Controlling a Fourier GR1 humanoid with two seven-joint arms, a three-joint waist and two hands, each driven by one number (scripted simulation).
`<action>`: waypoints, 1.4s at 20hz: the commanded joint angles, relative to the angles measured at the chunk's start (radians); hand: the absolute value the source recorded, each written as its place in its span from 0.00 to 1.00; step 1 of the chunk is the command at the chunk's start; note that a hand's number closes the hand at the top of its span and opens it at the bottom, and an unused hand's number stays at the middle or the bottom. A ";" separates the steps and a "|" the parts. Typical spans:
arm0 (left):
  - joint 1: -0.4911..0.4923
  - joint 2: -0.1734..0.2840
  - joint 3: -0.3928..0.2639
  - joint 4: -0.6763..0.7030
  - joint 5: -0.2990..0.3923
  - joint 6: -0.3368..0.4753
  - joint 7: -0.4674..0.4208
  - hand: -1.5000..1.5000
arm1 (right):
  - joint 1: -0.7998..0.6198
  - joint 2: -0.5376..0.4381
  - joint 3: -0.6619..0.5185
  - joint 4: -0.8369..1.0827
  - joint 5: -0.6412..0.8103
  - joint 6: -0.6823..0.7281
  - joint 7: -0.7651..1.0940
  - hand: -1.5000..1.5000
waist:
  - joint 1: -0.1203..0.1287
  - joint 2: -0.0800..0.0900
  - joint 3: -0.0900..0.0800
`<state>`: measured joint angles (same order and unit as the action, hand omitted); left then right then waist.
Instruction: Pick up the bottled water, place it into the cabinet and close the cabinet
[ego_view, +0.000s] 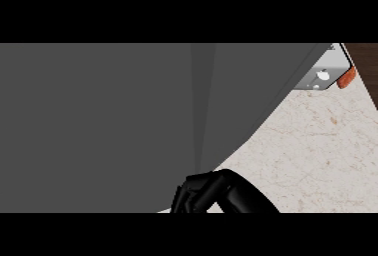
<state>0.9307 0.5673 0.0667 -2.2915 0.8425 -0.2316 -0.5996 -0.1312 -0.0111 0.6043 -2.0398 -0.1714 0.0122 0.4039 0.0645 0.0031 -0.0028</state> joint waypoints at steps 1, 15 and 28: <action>0.023 0.000 0.083 -0.003 0.062 -0.029 0.014 0.00 | -0.230 0.011 -0.100 0.131 -0.135 -0.095 0.006 1.00 | -0.019 0.001 0.003; 0.115 -0.099 0.211 0.058 0.122 -0.237 0.035 0.00 | -0.581 -0.031 -0.450 0.638 -0.319 0.151 -0.098 1.00 | -0.038 0.001 0.003; 0.129 -0.094 0.322 0.088 0.216 -0.356 0.104 0.00 | -0.732 -0.004 -0.496 0.858 -0.328 0.247 -0.126 1.00 | -0.021 0.003 0.002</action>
<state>1.0845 0.4689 0.3668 -2.2678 1.0583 -0.5347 -0.5004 -0.7206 -0.0493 0.1803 -1.3568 -0.5234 0.3076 0.3249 0.0161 -0.0275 0.0169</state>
